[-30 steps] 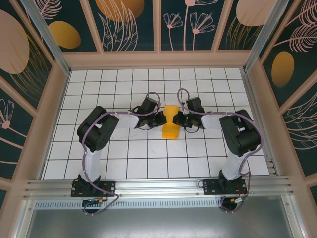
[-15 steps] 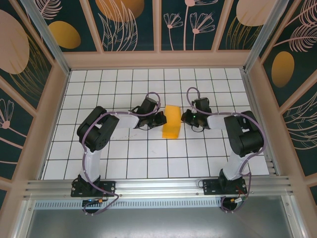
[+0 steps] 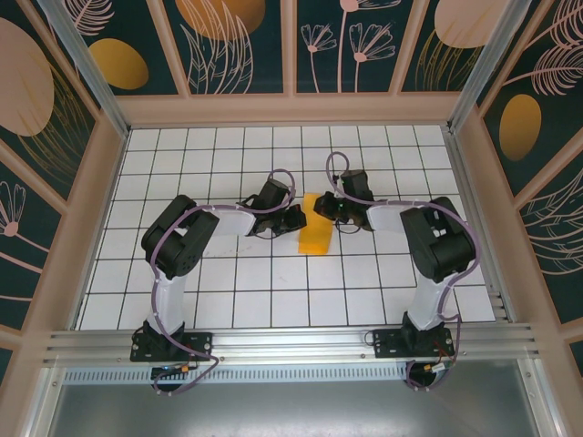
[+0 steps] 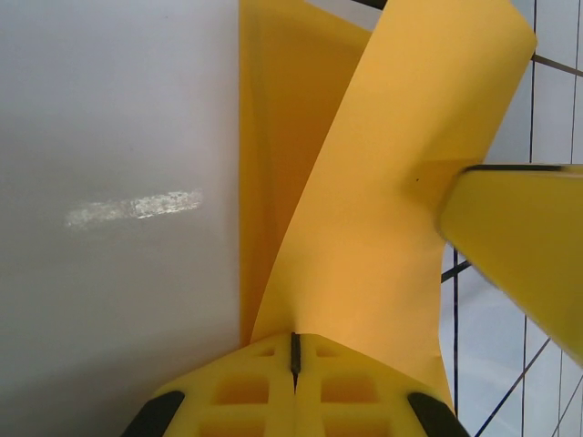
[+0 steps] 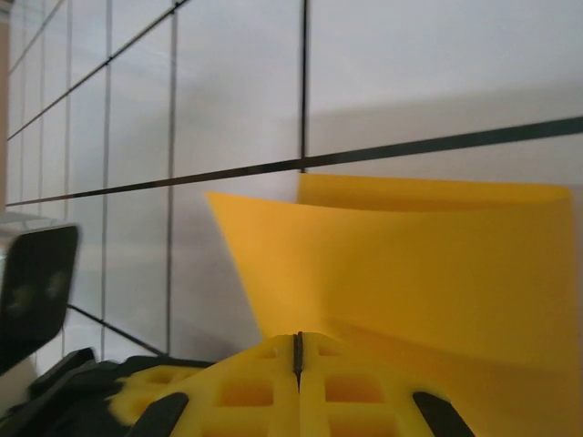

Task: Fold a paper plane with a square sheet of paper (pick it up from the middle)
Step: Fold the square sheet of paper in half at the center of the table.

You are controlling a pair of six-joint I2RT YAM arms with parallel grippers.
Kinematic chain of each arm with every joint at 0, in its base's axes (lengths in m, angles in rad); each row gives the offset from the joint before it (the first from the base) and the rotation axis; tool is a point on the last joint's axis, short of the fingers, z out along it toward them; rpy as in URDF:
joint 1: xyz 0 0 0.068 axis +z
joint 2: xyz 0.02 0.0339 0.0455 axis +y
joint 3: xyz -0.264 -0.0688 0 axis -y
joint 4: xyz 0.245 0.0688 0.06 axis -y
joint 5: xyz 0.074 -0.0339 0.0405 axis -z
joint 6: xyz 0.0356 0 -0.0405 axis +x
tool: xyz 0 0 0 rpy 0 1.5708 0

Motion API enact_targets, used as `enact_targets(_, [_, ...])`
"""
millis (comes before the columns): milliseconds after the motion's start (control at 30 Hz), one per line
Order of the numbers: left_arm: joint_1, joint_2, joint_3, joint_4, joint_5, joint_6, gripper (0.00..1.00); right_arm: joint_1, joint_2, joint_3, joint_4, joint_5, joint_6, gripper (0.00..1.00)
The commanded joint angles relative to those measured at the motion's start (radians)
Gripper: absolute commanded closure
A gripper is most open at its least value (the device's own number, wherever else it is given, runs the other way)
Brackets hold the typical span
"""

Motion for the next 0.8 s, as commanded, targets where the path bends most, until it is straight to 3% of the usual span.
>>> enact_targets(0, [0.013,0.084,-0.069,-0.240,-0.146,0.032,1.00,-0.027,0.034,0.029,0.015,0.010,0.000,0.98])
enact_targets(767, [0.013,0.061,-0.095,-0.225,-0.160,0.025,1.00,-0.153,0.053,-0.021,0.081,0.140,0.009,0.99])
